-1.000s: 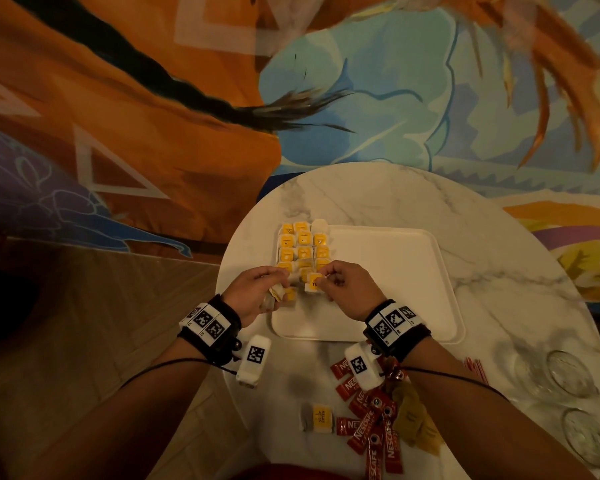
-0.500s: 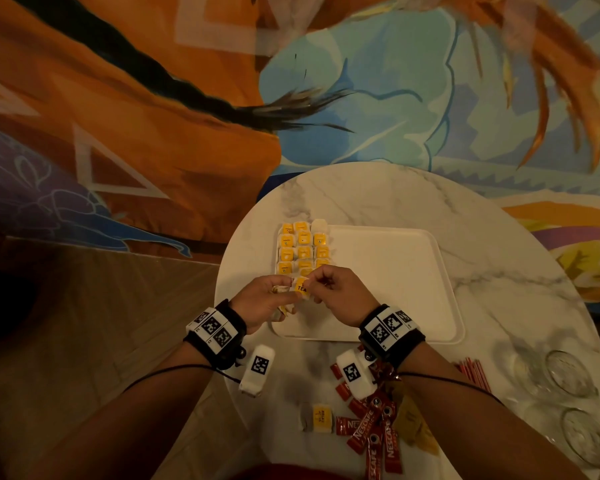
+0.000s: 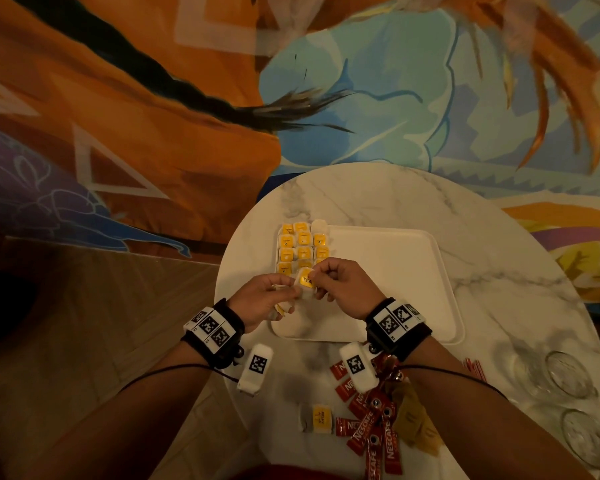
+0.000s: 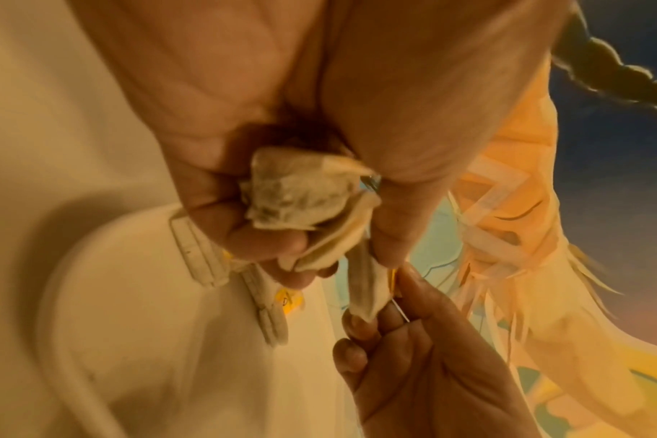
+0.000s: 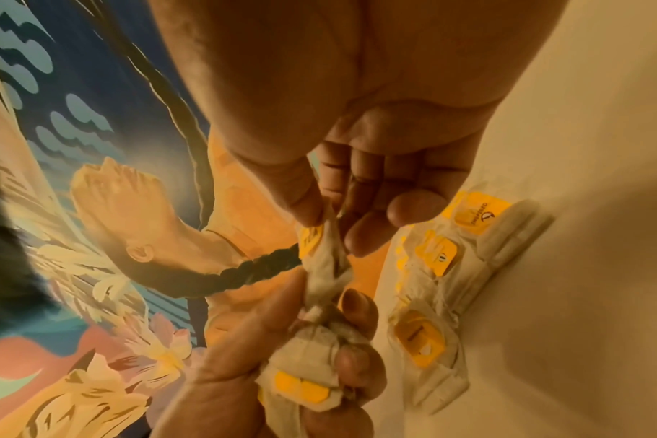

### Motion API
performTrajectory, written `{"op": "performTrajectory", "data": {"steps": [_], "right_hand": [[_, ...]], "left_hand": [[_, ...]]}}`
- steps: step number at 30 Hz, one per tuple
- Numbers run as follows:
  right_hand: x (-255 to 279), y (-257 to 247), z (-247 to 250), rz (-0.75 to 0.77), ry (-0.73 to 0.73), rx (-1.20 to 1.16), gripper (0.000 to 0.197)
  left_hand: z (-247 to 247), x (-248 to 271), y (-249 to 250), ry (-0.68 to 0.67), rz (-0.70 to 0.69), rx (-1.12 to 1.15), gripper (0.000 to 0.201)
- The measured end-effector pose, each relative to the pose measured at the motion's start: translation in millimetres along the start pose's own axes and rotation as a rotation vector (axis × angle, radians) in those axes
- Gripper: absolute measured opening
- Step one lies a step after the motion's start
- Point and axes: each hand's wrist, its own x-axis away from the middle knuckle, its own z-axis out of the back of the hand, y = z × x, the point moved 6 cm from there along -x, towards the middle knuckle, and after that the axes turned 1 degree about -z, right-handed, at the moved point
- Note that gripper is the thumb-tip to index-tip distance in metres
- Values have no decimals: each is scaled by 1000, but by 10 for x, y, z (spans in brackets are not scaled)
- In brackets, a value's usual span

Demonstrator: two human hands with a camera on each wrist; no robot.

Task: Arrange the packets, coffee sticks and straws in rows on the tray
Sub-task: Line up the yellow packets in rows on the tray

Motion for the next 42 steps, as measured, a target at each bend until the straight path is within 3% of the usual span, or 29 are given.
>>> {"op": "performTrajectory", "data": {"steps": [9,13,19,25,37,39,42], "right_hand": [[-62,43,116,44,17,293,9],[-44,81,97,36,-63,468,6],[-38,198,-37,-56,-194,503,7],[-234,343,-43,-81,-60,644,11],[-275,344,15,-163,30,690,21],[-231,259,34,-121,55,668,19],[-106,89,-76,19,-21,483,16]], "left_hand": [[142,-55,-72,159,64,124,15],[248,-57,-112,202,105,259,22],[322,-89,-158,198,129,368,37],[288,-103,-209,163,106,443,39],[234,-80,-181,135,84,437,37],[200,-80,-164,116,76,446,37],[147,-86,-145,92,74,444,38]]}}
